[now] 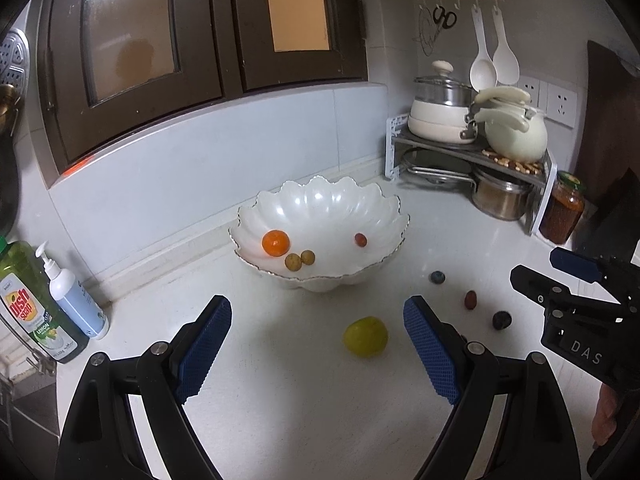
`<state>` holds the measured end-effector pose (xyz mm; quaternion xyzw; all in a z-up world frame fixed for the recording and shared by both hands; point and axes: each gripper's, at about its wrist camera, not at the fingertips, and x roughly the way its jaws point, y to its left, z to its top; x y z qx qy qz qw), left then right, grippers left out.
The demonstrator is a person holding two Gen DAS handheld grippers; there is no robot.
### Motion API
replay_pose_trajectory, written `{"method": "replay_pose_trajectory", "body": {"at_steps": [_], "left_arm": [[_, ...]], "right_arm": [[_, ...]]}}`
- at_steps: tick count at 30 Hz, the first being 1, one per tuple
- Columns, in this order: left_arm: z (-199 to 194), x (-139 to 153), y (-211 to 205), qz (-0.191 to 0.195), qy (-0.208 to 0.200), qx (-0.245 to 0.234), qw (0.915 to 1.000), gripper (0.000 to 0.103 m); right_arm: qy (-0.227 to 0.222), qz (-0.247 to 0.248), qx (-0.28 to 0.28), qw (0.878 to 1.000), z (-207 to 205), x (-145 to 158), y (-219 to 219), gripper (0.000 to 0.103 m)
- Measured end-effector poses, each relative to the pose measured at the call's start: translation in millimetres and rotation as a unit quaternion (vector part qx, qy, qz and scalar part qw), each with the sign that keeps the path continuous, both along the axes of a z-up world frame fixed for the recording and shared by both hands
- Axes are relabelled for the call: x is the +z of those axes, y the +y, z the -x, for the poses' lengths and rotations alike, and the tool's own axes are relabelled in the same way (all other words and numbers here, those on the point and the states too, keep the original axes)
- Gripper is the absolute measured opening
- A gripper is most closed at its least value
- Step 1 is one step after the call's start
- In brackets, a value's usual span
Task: Organize fruits
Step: 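Move the left tool toward the lime while the right tool approaches a dark plum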
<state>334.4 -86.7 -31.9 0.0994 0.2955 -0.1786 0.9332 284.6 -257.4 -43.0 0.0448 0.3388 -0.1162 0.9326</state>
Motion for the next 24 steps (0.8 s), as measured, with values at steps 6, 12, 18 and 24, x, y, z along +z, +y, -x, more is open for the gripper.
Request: {"method": "replay_pose_trajectory", "body": {"at_steps": [6, 12, 18, 24], "left_arm": [[1.5, -9.2, 0.3, -0.006, 0.007, -0.009, 0.9999, 0.088], [3.4, -19.2, 0.0, -0.013, 0.012, -0.016, 0.9997, 0.087], [3.2, -27.7, -1.2, -0.025, 0.016, -0.025, 0.9992, 0.085], [-0.5, -39.6, -0.7, -0.032, 0.028, -0.035, 0.9985, 0.081]], "right_arm": [[0.011, -0.01, 0.007, 1.0, 1.5, -10.3, 4.5, 0.06], [0.027, -0.016, 0.015, 0.999, 2.9, -22.7, 8.2, 0.06], [0.036, -0.015, 0.017, 0.999, 4.0, -32.6, 10.2, 0.06], [0.045, -0.022, 0.019, 0.999, 0.9, -42.1, 12.3, 0.06]]}}
